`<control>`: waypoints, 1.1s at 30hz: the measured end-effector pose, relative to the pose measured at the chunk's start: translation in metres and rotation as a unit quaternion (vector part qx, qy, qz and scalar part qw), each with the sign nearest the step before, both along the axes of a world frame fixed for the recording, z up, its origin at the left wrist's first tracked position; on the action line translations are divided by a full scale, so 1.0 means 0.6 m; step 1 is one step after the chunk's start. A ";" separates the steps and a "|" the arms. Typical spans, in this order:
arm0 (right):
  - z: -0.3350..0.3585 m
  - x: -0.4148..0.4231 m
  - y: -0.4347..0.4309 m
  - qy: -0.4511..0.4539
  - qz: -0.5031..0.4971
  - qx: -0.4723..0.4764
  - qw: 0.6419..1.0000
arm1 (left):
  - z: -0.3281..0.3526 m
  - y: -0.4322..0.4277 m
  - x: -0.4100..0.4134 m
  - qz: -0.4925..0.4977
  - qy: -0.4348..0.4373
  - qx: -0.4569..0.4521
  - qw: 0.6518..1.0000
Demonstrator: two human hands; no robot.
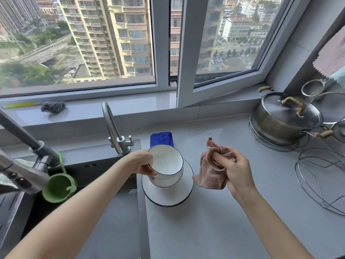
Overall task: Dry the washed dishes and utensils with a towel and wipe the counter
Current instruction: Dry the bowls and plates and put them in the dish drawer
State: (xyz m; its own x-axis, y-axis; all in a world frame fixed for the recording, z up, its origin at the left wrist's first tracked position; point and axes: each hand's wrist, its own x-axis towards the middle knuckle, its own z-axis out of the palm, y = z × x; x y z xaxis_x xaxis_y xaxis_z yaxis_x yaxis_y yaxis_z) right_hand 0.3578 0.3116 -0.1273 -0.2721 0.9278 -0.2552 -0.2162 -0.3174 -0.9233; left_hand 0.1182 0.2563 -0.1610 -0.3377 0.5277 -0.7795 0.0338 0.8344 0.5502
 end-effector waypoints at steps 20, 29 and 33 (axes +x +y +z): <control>0.004 -0.032 -0.011 -0.050 -0.028 0.124 0.991 | 0.049 -0.035 0.026 -0.119 0.261 0.178 0.941; 0.008 -0.123 -0.062 -0.230 0.078 0.371 0.896 | 0.034 -0.080 0.019 0.087 -0.064 0.241 0.964; -0.031 -0.122 -0.073 -0.459 0.268 0.572 0.624 | 0.032 -0.106 0.018 0.028 -0.037 0.259 0.965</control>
State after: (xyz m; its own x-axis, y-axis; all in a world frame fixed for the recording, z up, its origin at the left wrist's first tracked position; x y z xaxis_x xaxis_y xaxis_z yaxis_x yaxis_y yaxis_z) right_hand 0.2848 0.2677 -0.1458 -0.8481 0.4842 0.2151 0.4257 0.8645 -0.2673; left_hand 0.1293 0.1924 -0.1418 -0.3311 0.8351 -0.4393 -0.0584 0.4465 0.8929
